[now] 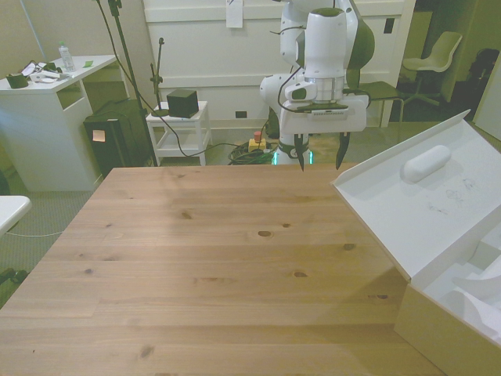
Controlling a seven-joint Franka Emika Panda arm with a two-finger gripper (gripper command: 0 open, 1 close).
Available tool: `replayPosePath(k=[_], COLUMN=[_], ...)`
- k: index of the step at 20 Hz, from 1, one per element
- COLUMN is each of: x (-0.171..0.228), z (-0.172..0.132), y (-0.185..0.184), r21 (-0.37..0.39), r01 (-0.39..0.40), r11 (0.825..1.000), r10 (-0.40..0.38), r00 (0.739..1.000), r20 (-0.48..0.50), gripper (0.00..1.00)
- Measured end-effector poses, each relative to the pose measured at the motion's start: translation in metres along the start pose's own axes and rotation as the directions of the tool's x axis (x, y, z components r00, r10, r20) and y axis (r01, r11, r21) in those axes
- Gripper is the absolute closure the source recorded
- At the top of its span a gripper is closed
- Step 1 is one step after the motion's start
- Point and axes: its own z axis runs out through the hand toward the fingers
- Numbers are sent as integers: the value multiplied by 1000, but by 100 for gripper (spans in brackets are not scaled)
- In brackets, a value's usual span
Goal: Close the box
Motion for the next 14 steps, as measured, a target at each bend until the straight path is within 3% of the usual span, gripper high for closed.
replayPosePath(k=[6,14], x=[10,25], z=[-1,-34], y=[8,-16], r21=[8,97], r01=[17,120], r11=[1000,988], r10=[-17,-109], r00=[1000,987], r20=[0,-115], gripper=[0,0])
